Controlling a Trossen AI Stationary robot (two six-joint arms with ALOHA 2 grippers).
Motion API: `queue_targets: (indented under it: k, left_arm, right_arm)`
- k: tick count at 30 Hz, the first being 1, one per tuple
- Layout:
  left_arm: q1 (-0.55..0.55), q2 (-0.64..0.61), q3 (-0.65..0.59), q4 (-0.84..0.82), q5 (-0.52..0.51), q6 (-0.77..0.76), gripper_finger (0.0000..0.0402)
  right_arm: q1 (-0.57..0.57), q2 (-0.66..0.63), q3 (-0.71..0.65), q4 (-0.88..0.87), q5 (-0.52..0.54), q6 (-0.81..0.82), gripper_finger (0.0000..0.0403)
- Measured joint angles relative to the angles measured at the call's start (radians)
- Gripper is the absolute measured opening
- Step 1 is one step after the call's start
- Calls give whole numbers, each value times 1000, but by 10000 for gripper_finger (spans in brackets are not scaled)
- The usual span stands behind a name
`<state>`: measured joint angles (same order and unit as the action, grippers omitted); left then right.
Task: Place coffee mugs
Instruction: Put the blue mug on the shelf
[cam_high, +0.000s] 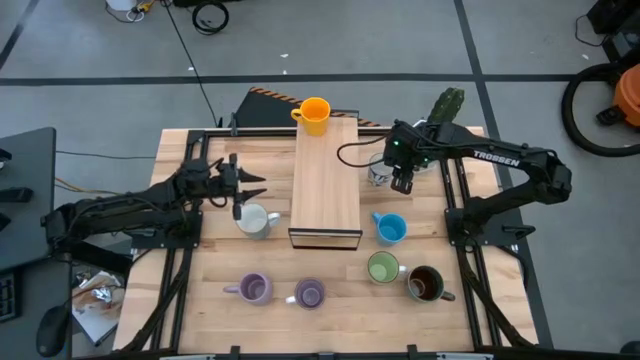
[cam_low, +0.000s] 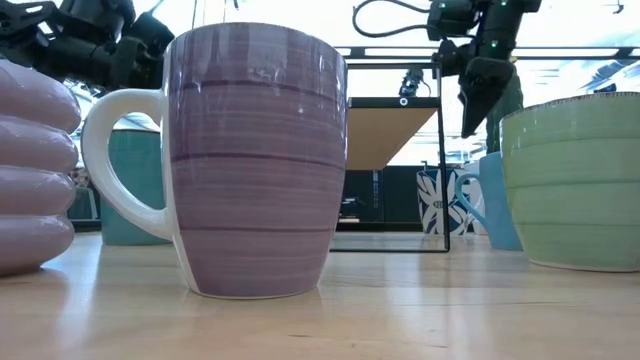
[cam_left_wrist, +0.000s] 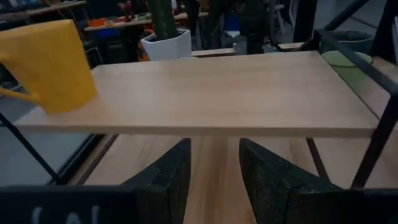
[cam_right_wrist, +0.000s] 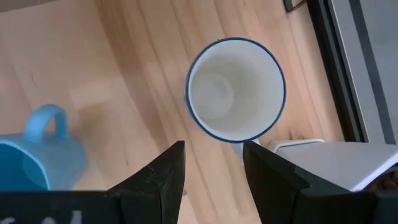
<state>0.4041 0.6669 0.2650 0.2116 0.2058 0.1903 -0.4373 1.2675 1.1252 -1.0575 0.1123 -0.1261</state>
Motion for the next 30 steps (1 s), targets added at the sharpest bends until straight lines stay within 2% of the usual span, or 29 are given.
queue_targets:
  k: [3,6,8,17,30]
  left_arm:
    - [-11,-4,-91,127,-7,-20,142]
    - [-10,-8,-143,227,-71,-22,142]
    - [-8,-10,-146,227,-112,-22,142]
    - [-10,-10,-146,220,-116,-63,142]
    - [-10,-7,-147,200,-116,-101,142]
  right_arm:
    - [-1,0,0,-10,0,-3,167]
    - [-2,0,-1,-26,0,-17,167]
    - [-11,0,-1,-29,0,-42,168]
    - [-61,1,-7,-73,26,-88,168]
    - [-71,-25,-153,7,26,-113,175]
